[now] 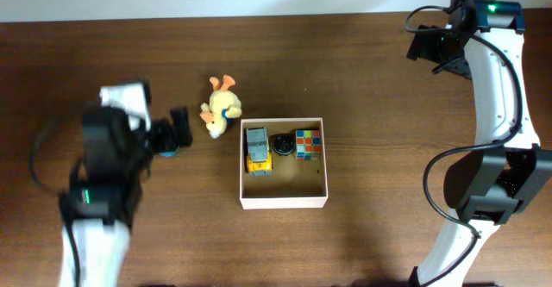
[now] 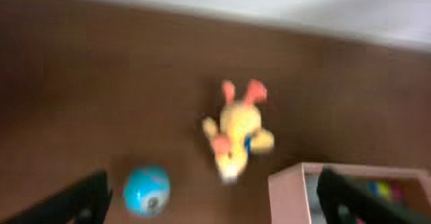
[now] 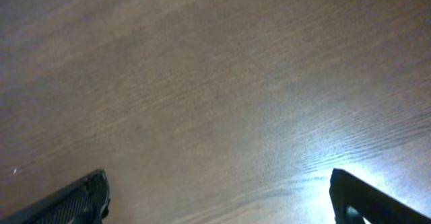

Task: Pack container
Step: 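Move the left gripper over the yellow plush duck, then lower the left gripper and grasp the plush duck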

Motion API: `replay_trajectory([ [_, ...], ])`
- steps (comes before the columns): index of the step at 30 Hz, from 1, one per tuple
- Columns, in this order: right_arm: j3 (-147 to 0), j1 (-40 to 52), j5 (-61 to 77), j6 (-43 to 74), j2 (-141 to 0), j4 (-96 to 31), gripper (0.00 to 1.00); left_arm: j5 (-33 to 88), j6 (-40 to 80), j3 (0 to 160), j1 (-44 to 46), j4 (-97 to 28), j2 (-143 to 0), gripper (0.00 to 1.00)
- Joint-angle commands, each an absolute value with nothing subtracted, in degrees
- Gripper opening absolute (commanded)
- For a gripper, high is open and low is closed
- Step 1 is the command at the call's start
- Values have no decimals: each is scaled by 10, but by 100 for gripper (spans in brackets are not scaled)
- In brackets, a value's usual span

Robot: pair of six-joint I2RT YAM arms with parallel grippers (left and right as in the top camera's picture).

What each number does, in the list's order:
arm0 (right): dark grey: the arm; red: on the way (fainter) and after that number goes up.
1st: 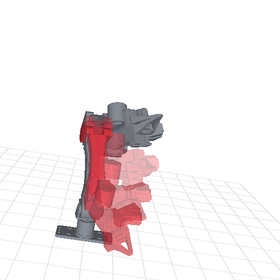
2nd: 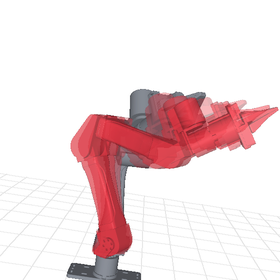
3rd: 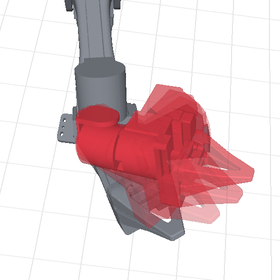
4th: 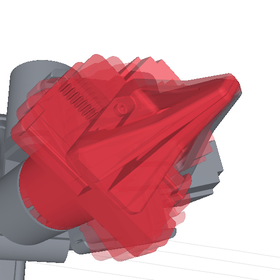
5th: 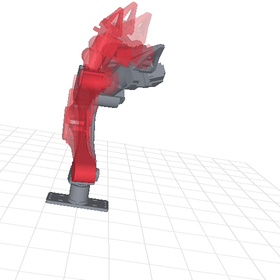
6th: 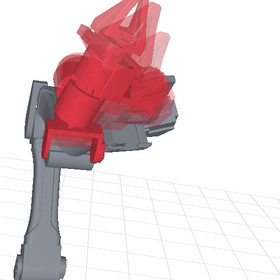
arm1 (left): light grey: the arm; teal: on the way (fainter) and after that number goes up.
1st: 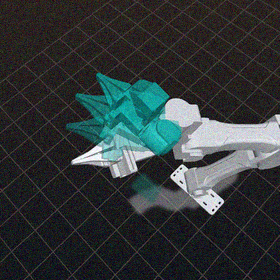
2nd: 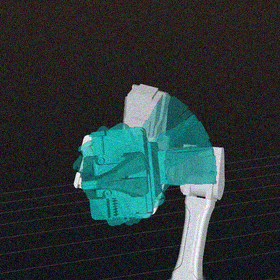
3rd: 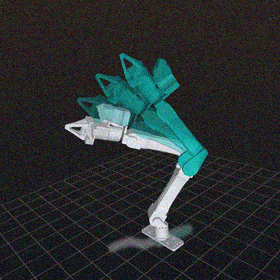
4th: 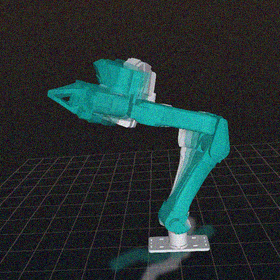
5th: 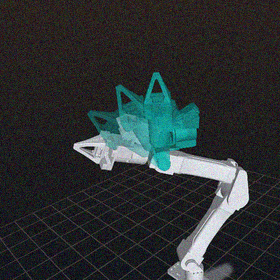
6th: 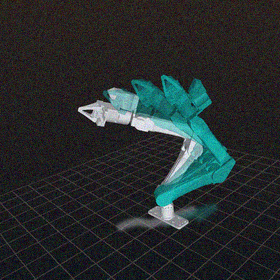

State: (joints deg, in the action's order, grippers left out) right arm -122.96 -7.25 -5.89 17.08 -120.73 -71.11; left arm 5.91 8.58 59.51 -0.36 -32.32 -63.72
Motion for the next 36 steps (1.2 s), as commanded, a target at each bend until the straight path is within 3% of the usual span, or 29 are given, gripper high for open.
replay_trajectory([
  [1, -1227, -72, -56, 177, -1207, -711, 99, 97, 50, 749, -6, -431, -747, 99],
  [4, -1227, -72, -56, 177, -1207, -711, 99, 96, 48, 846, -6, -522, -817, 99],
  [9, -1227, -72, -56, 177, -1207, -711, 99, 108, 49, 870, -6, -559, -866, 99],
  [36, -1227, -72, -56, 177, -1207, -711, 99, 99, 83, 956, -5, -592, -948, 99],
])
